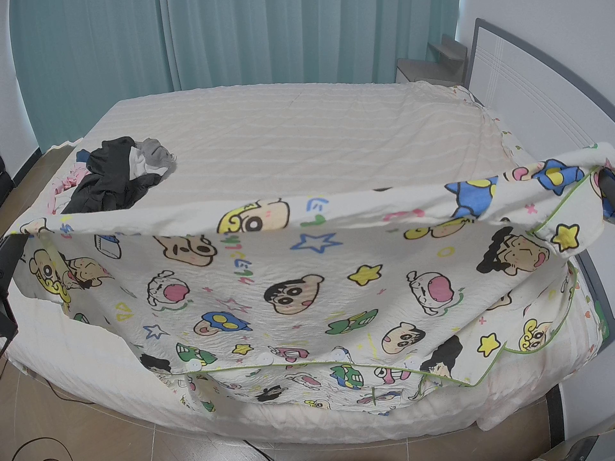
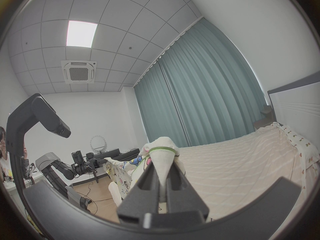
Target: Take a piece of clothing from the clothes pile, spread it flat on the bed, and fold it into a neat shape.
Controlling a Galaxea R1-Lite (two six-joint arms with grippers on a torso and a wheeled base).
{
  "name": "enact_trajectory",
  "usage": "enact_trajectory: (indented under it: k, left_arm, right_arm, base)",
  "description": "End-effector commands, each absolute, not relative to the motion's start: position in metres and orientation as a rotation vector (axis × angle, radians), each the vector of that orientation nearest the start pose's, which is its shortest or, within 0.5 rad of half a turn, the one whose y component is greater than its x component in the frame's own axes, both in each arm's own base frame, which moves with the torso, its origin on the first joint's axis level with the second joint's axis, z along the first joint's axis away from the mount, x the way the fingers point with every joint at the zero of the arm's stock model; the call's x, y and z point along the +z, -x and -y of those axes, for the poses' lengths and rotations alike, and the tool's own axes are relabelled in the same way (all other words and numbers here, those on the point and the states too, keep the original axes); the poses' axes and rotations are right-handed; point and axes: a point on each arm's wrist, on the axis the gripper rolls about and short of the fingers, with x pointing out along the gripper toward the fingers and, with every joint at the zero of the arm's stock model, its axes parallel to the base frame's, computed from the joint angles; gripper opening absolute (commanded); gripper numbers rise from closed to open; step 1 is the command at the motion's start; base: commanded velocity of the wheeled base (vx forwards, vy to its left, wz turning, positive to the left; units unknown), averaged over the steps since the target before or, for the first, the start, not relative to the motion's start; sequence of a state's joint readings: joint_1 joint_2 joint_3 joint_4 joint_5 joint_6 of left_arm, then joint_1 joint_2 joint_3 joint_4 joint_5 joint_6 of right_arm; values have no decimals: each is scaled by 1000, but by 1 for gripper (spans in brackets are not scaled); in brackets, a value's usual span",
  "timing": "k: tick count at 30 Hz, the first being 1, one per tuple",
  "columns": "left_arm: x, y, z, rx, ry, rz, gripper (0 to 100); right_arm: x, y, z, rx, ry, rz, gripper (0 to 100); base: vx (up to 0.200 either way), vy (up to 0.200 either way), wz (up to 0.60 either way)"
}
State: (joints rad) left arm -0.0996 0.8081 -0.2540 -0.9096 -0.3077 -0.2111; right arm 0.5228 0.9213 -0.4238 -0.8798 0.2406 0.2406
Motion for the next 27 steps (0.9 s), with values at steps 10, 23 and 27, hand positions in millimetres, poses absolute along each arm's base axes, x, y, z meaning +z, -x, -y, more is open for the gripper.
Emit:
enact_trajectory:
  k: [10,23,27]
  left_arm:
    - [224,-76,14,-438,170,308,0]
    - [225,-73,14,-441,167,317,0]
    - [222,-73,14,-439,170,292,0]
  right_arm:
    - [262,-82,-53,798,-282,316,0]
    - [269,-69,-46,801,-279,376,0]
    - [268,-69,-46,801,-278,372,0]
  base:
    - [-140,0,0]
    - [-123,0,0]
    - [0,0,0]
